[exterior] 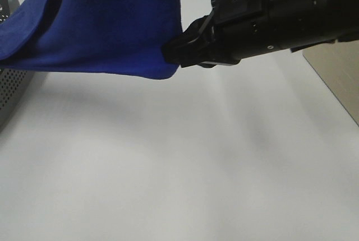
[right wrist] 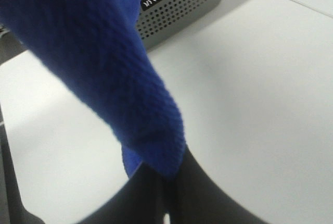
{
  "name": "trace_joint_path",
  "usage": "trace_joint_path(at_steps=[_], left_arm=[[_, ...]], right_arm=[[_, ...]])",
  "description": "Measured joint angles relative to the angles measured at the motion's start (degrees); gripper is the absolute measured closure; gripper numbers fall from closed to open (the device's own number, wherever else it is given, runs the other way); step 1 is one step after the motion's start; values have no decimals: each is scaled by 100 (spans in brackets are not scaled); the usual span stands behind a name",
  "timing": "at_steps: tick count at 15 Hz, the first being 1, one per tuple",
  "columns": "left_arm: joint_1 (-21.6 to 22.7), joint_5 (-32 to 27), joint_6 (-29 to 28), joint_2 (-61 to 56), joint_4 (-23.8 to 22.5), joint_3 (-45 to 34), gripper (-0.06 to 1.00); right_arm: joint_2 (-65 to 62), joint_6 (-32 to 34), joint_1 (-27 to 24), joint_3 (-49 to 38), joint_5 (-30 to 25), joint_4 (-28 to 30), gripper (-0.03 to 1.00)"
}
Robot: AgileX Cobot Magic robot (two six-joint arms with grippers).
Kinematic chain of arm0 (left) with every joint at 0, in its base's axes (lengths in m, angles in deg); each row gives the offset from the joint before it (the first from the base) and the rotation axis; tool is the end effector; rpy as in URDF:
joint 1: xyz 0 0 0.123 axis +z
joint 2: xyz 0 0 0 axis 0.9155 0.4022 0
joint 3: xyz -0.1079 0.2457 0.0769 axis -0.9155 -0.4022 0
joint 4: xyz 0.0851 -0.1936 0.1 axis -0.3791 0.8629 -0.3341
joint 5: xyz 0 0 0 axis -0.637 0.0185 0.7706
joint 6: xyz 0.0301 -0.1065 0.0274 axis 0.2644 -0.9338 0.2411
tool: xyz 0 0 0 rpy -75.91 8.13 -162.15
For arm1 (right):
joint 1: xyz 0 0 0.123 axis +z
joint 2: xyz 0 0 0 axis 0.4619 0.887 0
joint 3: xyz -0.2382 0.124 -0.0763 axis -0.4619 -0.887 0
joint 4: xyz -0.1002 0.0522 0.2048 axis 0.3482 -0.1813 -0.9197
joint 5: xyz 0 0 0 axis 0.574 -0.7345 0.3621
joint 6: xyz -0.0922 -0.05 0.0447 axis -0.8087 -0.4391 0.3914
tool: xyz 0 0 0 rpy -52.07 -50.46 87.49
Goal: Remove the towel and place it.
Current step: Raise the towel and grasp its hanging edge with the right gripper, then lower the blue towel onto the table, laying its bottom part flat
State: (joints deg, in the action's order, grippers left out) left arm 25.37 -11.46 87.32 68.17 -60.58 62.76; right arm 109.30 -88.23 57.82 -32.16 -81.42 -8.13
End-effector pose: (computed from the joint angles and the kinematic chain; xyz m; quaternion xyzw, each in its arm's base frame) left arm 0.2330 -0.1964 0.4670 0.5834 0.4663 0.1439 0.6492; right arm 0.2498 0.2014 0.2521 -0.3530 0.7984 0.2859 0.3953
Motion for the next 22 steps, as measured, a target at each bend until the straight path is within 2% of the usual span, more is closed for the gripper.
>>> trace_joint_path(at_steps=[1,2,4,5,6,8,9,11,12,15,18,19,22], left_arm=[[0,17,-304,86,0,0,94],[0,178,-814,235,6,0,94],[0,561,-1662,401,6,0,94],[0,653,-1891,424,6,0,94],[11,751,-2320,453,6,0,94],[235,699,-3409,470,11,0,94],[430,458,-4102,470,11,0,94],[785,-642,-5202,470,11,0,94],[854,-1988,-5552,470,149,92,94],[854,-3644,-5392,464,814,705,94],[854,-4629,-5351,464,1066,1220,94],[854,-4824,-5351,458,1083,1438,94],[854,-4870,-5374,447,1100,2303,94]], right_arm=[[-258,945,-80,103,29,963,95],[-561,2315,-292,338,-109,2469,95],[-756,4418,-596,871,-974,4584,95],[-768,4790,-625,1008,-1220,5111,95],[-773,5563,-653,1387,-1896,6028,95],[-773,6297,-653,2160,-3094,7024,95],[-779,6446,-653,2550,-3547,7265,95],[-785,6595,-653,3329,-4228,7483,95],[-785,6658,-653,3776,-4349,7540,95],[-785,6767,-653,3908,-4418,7540,95],[-802,6841,-653,3908,-4435,7540,95],[-882,6841,-653,3908,-4435,7540,95],[-1301,6847,-653,4011,-4440,7540,95]])
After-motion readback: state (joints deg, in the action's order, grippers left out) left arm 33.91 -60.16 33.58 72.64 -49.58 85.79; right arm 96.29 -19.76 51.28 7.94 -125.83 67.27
